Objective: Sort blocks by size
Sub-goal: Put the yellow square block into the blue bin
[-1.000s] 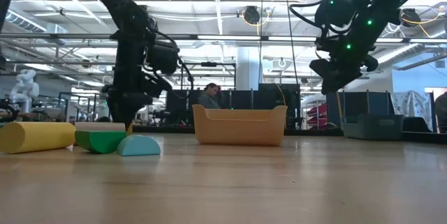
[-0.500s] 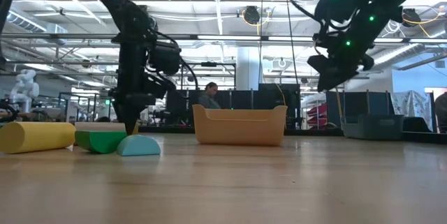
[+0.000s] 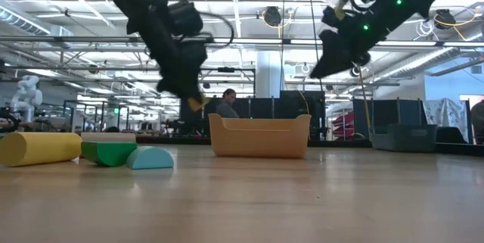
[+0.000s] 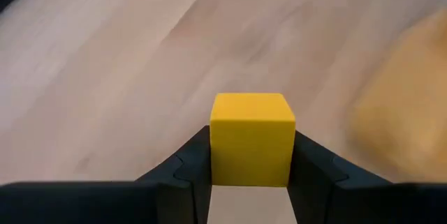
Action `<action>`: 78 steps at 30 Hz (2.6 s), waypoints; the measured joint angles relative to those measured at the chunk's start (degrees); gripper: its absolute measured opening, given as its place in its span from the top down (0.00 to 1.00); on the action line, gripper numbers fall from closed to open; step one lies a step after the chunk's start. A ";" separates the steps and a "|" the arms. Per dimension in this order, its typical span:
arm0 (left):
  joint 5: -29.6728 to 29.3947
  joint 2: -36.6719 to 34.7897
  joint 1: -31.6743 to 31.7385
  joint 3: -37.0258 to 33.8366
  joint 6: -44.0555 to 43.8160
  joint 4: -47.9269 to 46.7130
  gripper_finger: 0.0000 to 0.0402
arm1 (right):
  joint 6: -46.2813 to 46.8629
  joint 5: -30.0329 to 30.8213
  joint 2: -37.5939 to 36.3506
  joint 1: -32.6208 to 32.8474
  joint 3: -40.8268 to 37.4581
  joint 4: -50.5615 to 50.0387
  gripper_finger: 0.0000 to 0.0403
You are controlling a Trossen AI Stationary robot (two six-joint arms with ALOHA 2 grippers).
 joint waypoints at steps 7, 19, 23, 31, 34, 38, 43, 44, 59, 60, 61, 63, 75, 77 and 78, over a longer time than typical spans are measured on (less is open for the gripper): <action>6.68 -0.10 -4.00 0.02 -4.14 13.11 0.66 | -9.74 -1.16 6.02 3.35 0.02 12.78 0.63; 8.31 -0.10 -6.21 0.02 -7.51 22.57 0.66 | -33.03 -0.93 17.96 7.80 0.02 39.13 0.61; 9.47 -0.10 -6.25 0.02 -8.25 25.04 0.66 | -35.00 -0.84 21.10 7.79 0.03 43.22 0.53; 10.73 -0.10 -7.57 0.02 -7.23 26.21 0.66 | -39.40 -0.79 25.30 7.77 3.42 46.82 0.35; 10.73 -0.08 -8.51 0.02 -7.23 27.60 0.66 | -40.49 -0.84 27.17 7.77 5.75 46.86 0.33; 10.73 -0.08 -9.66 0.02 -7.23 28.10 0.66 | -40.77 -0.88 29.60 7.77 8.35 46.77 0.35; 10.69 -0.08 -10.38 0.02 -7.19 28.19 0.66 | -41.95 -0.76 30.49 8.20 9.42 46.77 0.42; 10.67 -0.08 -10.39 0.02 -7.21 28.17 0.66 | -42.18 -0.74 30.49 8.40 9.42 46.86 0.44; 10.61 -0.05 -10.29 0.13 -8.61 28.66 0.59 | -42.70 5.19 30.49 9.49 9.40 47.19 0.69; 10.45 -0.05 -10.34 0.13 -8.08 28.42 0.55 | -42.51 6.12 30.49 9.64 9.39 47.11 0.71; 10.42 -0.05 -10.32 0.11 -7.71 28.26 0.52 | -42.45 6.77 30.49 9.71 9.38 47.02 0.71; 10.33 -0.05 -10.18 0.11 -6.92 28.01 0.46 | -42.46 7.18 30.49 9.95 9.38 47.03 0.71; 10.25 -5.46 -4.46 0.04 -4.09 17.27 0.41 | -39.13 21.80 25.62 9.77 9.35 32.85 0.70; 8.40 -7.46 -3.66 0.04 -2.89 13.34 0.41 | -34.00 21.78 23.13 8.52 9.35 25.87 0.70; 7.33 -8.53 -3.41 0.04 -2.40 11.94 0.40 | -31.21 21.78 21.88 7.76 9.33 21.84 0.70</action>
